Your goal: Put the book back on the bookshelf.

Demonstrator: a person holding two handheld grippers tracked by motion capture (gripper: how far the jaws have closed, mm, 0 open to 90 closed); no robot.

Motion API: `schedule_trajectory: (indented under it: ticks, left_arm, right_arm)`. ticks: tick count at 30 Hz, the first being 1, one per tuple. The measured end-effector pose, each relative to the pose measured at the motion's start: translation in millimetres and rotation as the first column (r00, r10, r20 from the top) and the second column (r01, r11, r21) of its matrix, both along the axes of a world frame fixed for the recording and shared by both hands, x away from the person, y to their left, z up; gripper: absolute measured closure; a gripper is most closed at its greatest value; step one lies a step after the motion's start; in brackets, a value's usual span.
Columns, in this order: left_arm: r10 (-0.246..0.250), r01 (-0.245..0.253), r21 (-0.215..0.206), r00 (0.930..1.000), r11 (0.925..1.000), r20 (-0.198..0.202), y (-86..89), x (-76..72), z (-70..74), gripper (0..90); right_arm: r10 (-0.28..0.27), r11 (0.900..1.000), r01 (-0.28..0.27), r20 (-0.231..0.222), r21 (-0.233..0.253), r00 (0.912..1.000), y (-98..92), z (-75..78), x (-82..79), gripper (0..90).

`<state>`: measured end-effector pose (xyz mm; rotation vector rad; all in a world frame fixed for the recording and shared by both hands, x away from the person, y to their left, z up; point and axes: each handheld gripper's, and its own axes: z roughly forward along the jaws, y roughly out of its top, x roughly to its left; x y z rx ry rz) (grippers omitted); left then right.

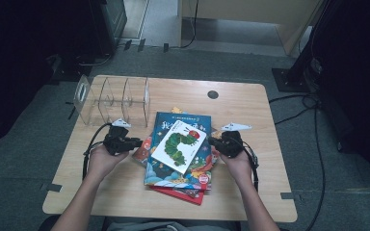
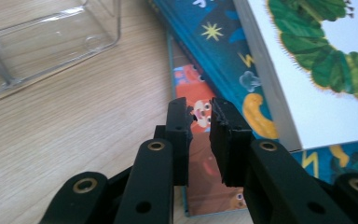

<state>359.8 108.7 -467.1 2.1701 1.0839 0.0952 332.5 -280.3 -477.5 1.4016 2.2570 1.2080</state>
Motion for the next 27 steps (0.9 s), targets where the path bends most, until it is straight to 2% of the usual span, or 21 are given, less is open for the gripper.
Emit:
schedule_trajectory:
  ticks: [4,6,10,12,14,17,18,23,27]
  left_arm:
    - [-0.008,0.008,-0.024,0.9996,0.9997,-0.028,-5.6,1.6,-3.6,78.8]
    - [-0.033,0.033,-0.011,0.9989,0.9994,-0.034,-14.0,-0.4,-6.1,79.2]
    - [-0.051,0.051,-0.006,0.9981,0.9987,-0.034,-20.9,-3.1,-7.7,79.3]
    - [-0.064,0.064,-0.001,0.9973,0.9980,-0.036,-24.6,-4.8,-8.7,79.3]
    - [-0.074,0.074,0.005,0.9966,0.9972,-0.037,-27.1,-6.1,-9.0,79.2]
    - [-0.084,0.084,0.001,0.9957,0.9965,-0.039,-29.8,-8.6,-8.4,79.3]
    - [-0.089,0.090,0.004,0.9952,0.9960,-0.041,-31.7,-10.4,-9.0,79.2]
    - [-0.085,0.086,0.008,0.9956,0.9963,-0.038,-32.3,-13.0,-9.5,78.7]
    - [-0.081,0.081,0.011,0.9960,0.9966,-0.039,-31.6,-15.5,-10.5,78.7]
  right_arm:
    - [0.003,1.000,-0.003,0.004,-0.020,1.0000,5.8,-3.9,2.3,89.9]
    - [-0.001,0.999,0.001,-0.004,-0.043,1.0000,8.9,-8.4,5.6,89.9]
    - [-0.025,0.998,0.025,-0.002,-0.062,0.9997,8.1,-10.0,7.1,89.6]
    - [-0.046,0.997,0.046,0.002,-0.065,0.9989,4.8,-11.0,9.1,89.6]
    - [-0.069,0.997,0.069,0.005,-0.027,0.9976,-0.8,-13.9,13.5,89.6]
    - [-0.078,0.997,0.078,0.010,-0.022,0.9969,-1.3,-14.6,15.1,89.6]
    - [-0.093,0.995,0.094,0.025,-0.038,0.9954,-0.8,-14.8,16.8,88.9]
    - [-0.104,0.994,0.105,0.032,-0.033,0.9941,0.0,-15.6,21.7,85.9]
    - [-0.081,0.995,0.084,0.054,-0.052,0.9952,6.8,-15.6,27.0,89.0]
